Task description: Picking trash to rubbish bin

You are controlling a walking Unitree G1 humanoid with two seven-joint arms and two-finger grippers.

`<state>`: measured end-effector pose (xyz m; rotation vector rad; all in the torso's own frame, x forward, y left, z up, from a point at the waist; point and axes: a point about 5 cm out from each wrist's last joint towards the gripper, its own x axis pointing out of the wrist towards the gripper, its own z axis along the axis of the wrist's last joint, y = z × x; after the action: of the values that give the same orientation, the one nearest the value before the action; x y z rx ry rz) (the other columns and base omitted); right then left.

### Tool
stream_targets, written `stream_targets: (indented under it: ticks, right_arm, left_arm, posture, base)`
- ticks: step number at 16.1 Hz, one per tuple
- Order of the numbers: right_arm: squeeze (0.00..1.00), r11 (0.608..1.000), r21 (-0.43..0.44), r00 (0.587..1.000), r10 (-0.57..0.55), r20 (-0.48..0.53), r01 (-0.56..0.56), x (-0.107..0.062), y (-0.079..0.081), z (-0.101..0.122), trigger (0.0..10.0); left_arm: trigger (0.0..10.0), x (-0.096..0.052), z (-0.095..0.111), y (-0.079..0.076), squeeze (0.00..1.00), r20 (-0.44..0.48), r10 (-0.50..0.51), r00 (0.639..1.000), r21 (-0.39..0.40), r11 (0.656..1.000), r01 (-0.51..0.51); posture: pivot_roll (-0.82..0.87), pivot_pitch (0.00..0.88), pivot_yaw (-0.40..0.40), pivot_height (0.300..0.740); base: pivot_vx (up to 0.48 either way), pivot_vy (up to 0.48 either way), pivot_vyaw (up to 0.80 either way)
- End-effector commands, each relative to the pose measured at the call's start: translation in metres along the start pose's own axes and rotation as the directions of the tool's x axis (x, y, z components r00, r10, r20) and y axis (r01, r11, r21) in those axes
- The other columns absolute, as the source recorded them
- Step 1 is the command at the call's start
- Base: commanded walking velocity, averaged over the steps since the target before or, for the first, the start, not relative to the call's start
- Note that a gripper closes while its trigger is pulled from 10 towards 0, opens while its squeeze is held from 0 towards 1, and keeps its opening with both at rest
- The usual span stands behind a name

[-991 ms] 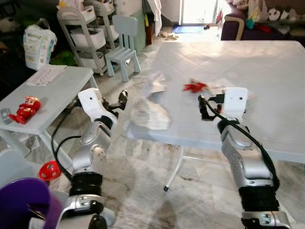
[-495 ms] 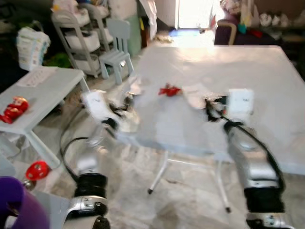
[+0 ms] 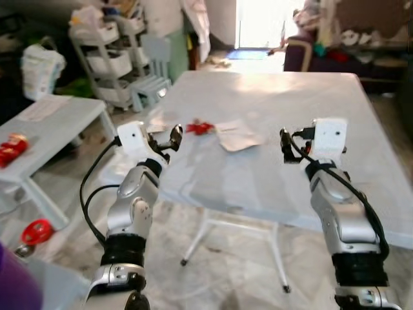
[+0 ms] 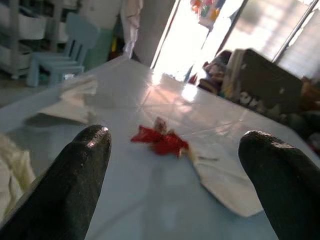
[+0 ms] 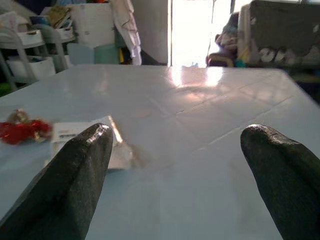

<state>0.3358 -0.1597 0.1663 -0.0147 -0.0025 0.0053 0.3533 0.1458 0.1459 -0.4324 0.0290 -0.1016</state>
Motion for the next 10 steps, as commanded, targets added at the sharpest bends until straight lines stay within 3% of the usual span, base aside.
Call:
stream_targets:
  ticks: [1, 5, 10]
  right_arm:
    - [0.0, 1.0, -0.009, 1.0, 0.009, 0.022, -0.009, 0.0009, 0.0026, 0.007, 10.0]
    - [0.0, 1.0, -0.015, 1.0, 0.014, 0.023, -0.014, 0.001, 0.0029, 0.0069, 10.0]
    - [0.0, 1.0, -0.018, 0.999, 0.02, 0.025, -0.02, 0.0013, 0.0042, 0.0073, 10.0]
  left_arm:
    - [10.0, 0.0021, 0.0055, -0.0013, 0.0, 0.012, -0.002, 1.0, 0.008, 1.0, 0.002]
    - [10.0, 0.0017, 0.0049, -0.0001, 0.0, 0.011, 0.005, 1.0, 0.013, 1.0, -0.006]
    - [10.0, 0.0024, 0.0062, 0.0037, 0.0, 0.019, 0.039, 0.999, 0.006, 0.999, -0.039]
  posture:
    - [-0.06, 0.0, 0.06, 0.74]
    - [-0.06, 0.0, 0.059, 0.74]
    - [-0.06, 0.0, 0.058, 0.74]
  base:
    - [0.244, -0.304, 0.0]
    - [0.0, -0.259, 0.0]
    - [0.0, 0.0, 0.0]
